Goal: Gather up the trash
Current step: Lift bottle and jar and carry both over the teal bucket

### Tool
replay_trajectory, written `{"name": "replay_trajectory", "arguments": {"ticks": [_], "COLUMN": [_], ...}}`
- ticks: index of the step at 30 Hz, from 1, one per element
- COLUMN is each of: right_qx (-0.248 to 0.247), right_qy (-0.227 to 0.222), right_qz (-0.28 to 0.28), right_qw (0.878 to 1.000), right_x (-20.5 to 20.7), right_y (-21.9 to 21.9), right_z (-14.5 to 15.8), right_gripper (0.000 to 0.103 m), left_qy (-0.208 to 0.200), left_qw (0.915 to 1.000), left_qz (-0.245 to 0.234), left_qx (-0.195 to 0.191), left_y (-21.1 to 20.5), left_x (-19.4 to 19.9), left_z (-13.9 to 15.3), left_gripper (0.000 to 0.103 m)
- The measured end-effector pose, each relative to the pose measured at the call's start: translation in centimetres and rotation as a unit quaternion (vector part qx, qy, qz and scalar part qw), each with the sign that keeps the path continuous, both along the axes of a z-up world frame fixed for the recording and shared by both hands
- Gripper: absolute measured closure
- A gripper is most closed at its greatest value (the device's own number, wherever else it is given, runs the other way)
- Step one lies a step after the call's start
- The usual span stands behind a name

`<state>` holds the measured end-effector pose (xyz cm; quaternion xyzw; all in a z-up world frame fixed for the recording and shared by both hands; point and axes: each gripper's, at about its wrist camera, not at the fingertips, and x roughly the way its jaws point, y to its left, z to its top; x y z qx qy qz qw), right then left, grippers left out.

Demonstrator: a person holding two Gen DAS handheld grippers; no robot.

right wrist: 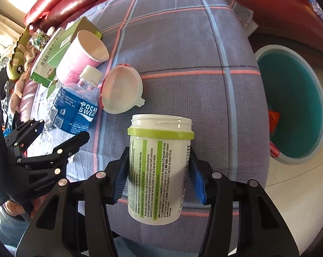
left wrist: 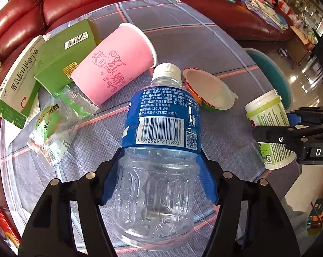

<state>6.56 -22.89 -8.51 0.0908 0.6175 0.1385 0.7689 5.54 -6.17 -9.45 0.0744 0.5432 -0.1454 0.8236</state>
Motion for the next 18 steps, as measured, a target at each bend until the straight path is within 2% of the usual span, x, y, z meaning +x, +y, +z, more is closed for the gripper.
{"name": "replay_trajectory", "arguments": {"ticks": [9,18], "right_qx": [0.009,0.022], "right_qy": [-0.013,-0.048], "right_qz": [-0.001,-0.019], "right_qw": [1.000,0.998], "right_x": [-0.1,-0.2], "right_y": [-0.6,-2.5], "right_z": [1.0,3.8], "right_gripper": [0.051,0.051], "left_qy": [-0.020,-0.063], "left_qw": [0.9995,0.9970], "left_qz": [0.020,0.023], "left_qx": [-0.016,-0.039], "left_y": [0.6,0.8], "left_x": [-1.2,-1.8], "left_z": [1.3,5.6], "left_gripper": [0.040,0.040]}}
